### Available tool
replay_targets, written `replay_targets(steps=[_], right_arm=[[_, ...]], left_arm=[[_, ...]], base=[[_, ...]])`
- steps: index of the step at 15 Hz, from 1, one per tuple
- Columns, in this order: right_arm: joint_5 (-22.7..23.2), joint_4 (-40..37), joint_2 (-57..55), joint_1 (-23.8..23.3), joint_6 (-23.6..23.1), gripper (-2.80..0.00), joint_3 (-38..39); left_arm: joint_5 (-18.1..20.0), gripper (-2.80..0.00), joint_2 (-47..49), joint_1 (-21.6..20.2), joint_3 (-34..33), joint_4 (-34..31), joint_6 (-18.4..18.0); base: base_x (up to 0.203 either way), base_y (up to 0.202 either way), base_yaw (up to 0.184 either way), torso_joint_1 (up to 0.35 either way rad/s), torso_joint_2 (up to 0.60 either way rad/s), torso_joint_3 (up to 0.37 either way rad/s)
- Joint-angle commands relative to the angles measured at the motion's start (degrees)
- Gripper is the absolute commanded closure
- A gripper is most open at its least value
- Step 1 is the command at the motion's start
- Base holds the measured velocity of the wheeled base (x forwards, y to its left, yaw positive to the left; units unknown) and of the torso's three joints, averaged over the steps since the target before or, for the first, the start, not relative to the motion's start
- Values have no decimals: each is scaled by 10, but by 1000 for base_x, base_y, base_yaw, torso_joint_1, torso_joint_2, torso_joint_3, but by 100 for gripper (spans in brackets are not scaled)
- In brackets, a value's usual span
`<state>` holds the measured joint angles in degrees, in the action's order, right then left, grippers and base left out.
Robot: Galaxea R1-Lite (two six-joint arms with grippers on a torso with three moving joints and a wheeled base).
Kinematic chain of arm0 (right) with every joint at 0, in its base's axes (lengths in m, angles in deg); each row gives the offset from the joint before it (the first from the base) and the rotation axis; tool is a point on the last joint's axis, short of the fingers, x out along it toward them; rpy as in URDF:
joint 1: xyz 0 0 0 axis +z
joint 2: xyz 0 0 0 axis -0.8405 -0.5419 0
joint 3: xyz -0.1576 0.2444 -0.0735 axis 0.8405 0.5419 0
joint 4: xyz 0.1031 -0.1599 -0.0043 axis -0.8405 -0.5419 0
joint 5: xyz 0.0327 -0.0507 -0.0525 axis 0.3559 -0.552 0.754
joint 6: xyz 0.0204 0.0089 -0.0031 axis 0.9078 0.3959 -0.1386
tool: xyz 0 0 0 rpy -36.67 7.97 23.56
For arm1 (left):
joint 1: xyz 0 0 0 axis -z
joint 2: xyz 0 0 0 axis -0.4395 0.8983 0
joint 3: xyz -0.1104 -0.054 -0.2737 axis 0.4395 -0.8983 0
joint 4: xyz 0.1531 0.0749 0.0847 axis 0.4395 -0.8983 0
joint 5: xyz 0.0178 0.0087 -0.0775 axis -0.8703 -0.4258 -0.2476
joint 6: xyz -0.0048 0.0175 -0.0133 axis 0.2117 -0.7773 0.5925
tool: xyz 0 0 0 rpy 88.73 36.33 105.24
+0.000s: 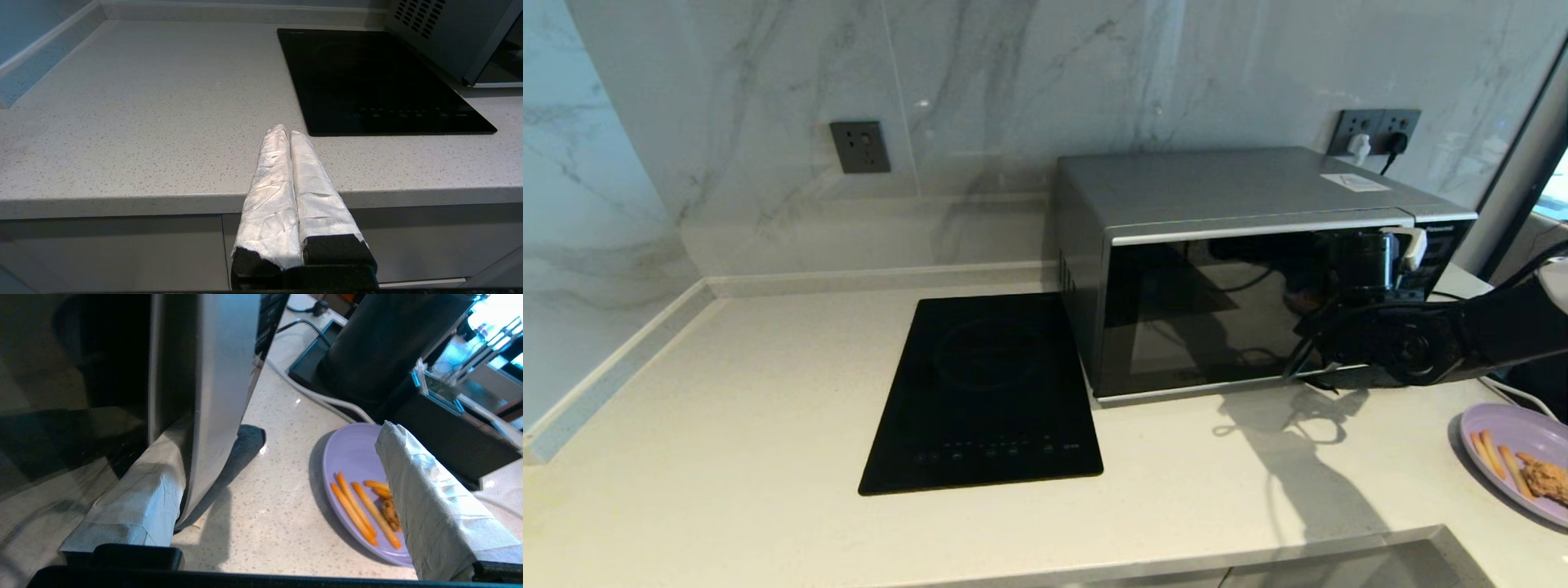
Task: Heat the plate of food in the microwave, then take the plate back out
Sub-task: Open the microwave oven
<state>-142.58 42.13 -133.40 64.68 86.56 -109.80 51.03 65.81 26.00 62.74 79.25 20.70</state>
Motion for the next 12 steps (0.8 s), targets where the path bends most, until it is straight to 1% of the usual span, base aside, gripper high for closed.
replay_targets(steps=[1, 5, 6, 7, 12], right_arm=[[-2, -1, 0, -8, 0, -280, 2], [7, 0, -2, -20, 3, -280, 2], [8, 0, -2, -20, 3, -27, 2], [11, -1, -1, -20, 3, 0, 3], [17, 0, 7, -16, 3, 0, 17]], left_arm=[[-1, 0, 1, 0, 0, 0, 1], [-1, 0, 1, 0, 0, 0, 1], [-1, 0, 1, 0, 0, 0, 1], [-1, 0, 1, 0, 0, 0, 1], [-1, 0, 1, 0, 0, 0, 1]], base=[[0, 0, 0, 0, 0, 0], [0, 0, 0, 0, 0, 0], [0, 0, 0, 0, 0, 0], [0, 0, 0, 0, 0, 0], [0, 0, 0, 0, 0, 0]])
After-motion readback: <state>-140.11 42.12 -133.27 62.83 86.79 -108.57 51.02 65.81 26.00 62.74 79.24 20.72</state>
